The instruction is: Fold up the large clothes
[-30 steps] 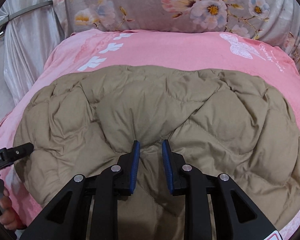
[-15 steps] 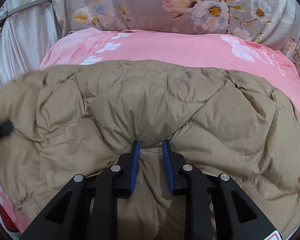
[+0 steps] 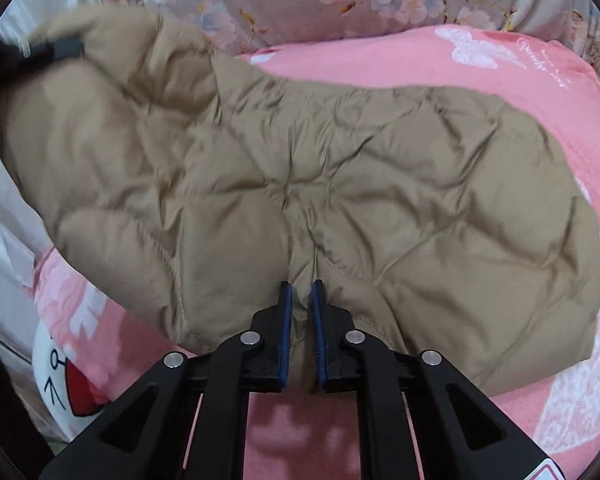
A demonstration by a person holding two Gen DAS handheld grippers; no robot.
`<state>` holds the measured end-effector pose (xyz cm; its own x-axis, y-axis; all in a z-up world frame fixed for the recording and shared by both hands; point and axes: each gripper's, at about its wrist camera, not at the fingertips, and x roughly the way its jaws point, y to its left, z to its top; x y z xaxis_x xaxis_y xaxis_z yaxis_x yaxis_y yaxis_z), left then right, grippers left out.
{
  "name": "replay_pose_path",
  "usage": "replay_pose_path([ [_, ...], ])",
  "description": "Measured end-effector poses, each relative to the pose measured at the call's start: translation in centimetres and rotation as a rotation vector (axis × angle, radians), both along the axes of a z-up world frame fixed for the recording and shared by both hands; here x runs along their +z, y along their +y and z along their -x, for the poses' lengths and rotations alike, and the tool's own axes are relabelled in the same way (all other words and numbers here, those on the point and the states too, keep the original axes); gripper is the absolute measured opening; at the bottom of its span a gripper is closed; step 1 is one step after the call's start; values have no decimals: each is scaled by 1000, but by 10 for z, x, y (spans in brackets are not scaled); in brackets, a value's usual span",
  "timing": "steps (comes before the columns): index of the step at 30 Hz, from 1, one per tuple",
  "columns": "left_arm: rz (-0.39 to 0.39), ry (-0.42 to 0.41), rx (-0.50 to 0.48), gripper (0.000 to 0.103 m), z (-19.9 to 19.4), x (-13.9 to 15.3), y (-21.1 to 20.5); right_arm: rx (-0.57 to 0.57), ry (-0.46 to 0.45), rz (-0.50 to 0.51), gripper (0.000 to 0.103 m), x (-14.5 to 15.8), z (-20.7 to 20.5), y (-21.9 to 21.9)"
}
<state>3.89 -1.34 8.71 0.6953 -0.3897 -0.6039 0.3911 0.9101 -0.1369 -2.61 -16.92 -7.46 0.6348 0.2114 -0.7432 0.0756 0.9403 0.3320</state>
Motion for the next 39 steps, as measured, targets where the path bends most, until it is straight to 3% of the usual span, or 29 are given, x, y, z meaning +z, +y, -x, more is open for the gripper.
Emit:
replay_pose_path([
  [4,-55,12,-83,14,10,-6,-39,17,31,-28,9,-25,-12,8],
  [8,-117,-14,-122,15,17,-11,-78,16,43,-93,6,-16,6,-11],
  [13,-151,4,-182,15,17,-22,-125,-152,26,34,6,4,59,-70],
  [17,-189,40,-246,15,18,-41,-172,-292,44,79,6,6,89,-115],
  [23,-276,130,-338,15,27,-92,-235,-394,62,81,7,1,110,-149],
  [28,-348,149,-356,17,38,-128,-263,-425,79,88,7,-5,117,-167],
  [33,-361,164,-358,19,43,-140,-268,-444,89,83,7,-11,110,-179],
  [36,-269,208,-379,34,43,-121,-254,-452,53,78,9,1,110,-185],
  [39,-143,206,-387,59,44,-79,-230,-444,-23,90,16,32,101,-192],
])
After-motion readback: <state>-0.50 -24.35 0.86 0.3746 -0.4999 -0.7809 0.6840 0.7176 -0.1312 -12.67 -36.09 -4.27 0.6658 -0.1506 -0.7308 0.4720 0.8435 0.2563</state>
